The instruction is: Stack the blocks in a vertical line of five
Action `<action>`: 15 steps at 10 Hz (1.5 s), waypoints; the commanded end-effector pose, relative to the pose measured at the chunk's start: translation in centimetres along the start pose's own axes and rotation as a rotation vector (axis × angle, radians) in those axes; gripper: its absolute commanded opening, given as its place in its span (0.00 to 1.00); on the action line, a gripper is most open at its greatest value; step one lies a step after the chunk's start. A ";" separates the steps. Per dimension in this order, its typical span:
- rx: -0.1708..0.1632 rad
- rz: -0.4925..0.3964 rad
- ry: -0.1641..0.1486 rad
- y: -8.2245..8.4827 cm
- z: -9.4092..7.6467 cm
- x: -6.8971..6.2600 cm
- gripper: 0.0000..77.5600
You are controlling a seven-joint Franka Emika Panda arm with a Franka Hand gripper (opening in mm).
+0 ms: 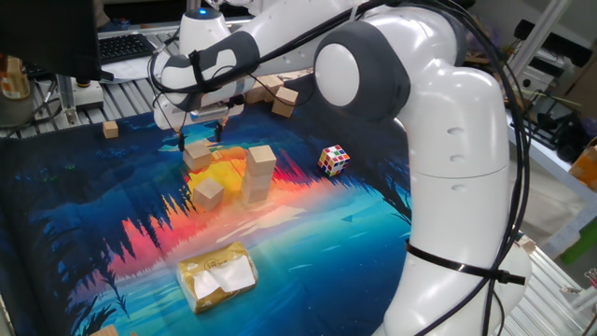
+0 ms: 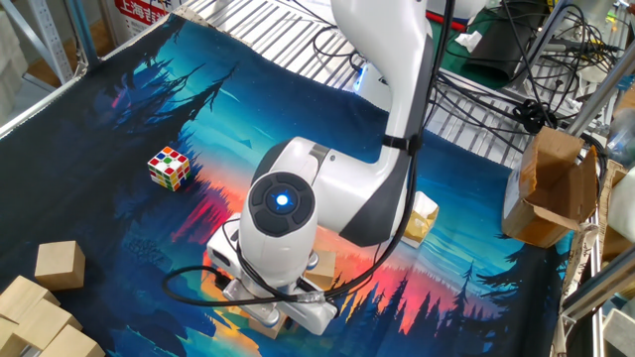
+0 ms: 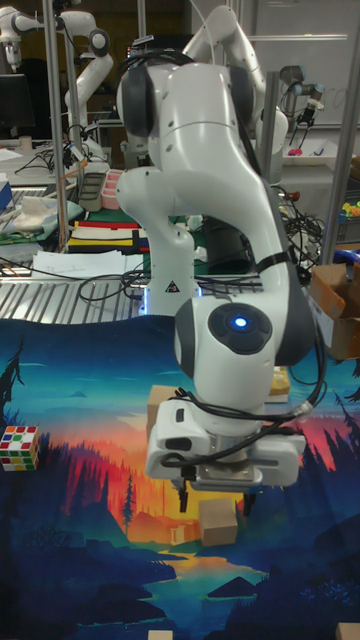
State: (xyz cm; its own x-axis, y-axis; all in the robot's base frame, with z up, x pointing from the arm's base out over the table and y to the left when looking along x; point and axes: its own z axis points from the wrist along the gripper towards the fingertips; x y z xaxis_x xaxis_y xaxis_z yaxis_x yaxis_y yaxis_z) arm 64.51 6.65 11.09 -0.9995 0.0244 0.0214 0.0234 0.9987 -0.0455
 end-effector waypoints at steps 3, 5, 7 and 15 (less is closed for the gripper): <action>0.001 -0.008 -0.011 0.2 1.0 0.0 1.00; 0.002 -0.015 -0.014 0.3 1.6 0.1 1.00; 0.003 -0.018 -0.019 0.3 2.0 0.1 1.00; 0.004 -0.025 -0.024 0.4 2.6 0.2 1.00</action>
State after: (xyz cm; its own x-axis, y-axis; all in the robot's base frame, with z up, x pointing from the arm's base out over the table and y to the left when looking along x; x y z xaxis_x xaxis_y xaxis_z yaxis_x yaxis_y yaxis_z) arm 64.17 6.92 8.35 -1.0000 0.0023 0.0017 0.0023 0.9989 -0.0476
